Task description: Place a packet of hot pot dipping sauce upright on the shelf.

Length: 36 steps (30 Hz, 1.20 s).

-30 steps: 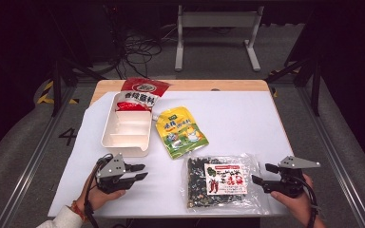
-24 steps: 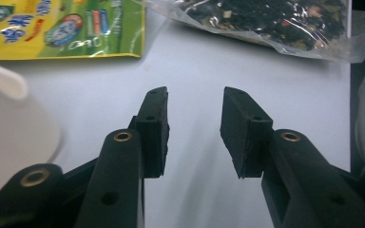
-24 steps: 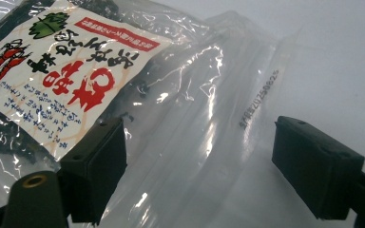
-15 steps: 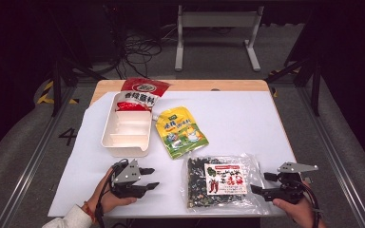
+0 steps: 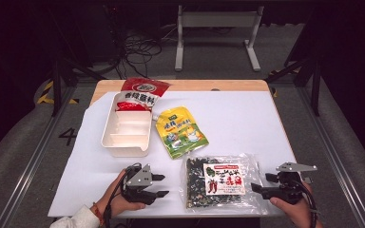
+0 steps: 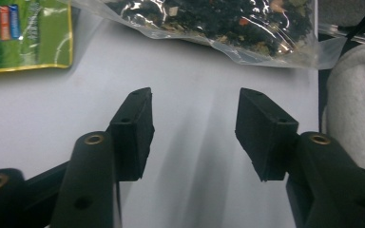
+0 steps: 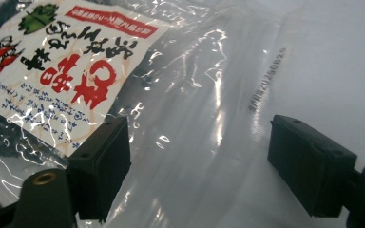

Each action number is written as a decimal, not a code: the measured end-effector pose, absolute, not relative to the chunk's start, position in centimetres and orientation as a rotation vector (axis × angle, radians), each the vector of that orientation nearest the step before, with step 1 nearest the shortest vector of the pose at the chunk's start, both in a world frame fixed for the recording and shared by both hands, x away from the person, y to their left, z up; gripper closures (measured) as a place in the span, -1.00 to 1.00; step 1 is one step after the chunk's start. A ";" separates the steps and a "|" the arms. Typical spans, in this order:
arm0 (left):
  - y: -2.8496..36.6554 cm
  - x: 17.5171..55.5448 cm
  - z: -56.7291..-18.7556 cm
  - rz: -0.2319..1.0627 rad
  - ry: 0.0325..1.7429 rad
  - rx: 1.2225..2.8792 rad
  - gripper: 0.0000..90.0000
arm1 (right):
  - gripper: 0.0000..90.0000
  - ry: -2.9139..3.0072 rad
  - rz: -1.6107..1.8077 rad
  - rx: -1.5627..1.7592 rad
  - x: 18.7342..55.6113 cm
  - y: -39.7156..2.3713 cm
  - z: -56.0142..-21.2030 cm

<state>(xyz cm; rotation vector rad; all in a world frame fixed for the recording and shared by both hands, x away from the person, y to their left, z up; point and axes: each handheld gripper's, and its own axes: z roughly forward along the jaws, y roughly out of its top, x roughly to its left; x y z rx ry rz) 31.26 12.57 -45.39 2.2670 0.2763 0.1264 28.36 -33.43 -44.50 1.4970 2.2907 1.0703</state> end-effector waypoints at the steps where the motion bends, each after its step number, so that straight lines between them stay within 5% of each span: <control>1: 12.4 31.2 -45.5 0.121 0.270 2.273 0.13 | -0.64 2.287 1.105 1.502 28.3 -33.5 -44.7; 8: 11.1 30.6 -45.7 0.062 0.195 2.294 0.41 | -0.67 2.291 1.250 1.421 28.9 -32.5 -45.5; 13: 10.0 30.4 -45.9 0.035 0.152 2.305 0.45 | -0.50 2.307 1.055 1.410 29.1 -31.6 -44.6; 20: 9.5 30.2 -46.2 0.031 0.115 2.340 0.52 | -0.63 2.246 1.057 1.506 28.2 -33.3 -44.7; 36: 8.2 30.4 -46.4 0.030 0.048 2.364 0.78 | -0.44 2.402 1.043 1.313 27.0 -30.2 -45.0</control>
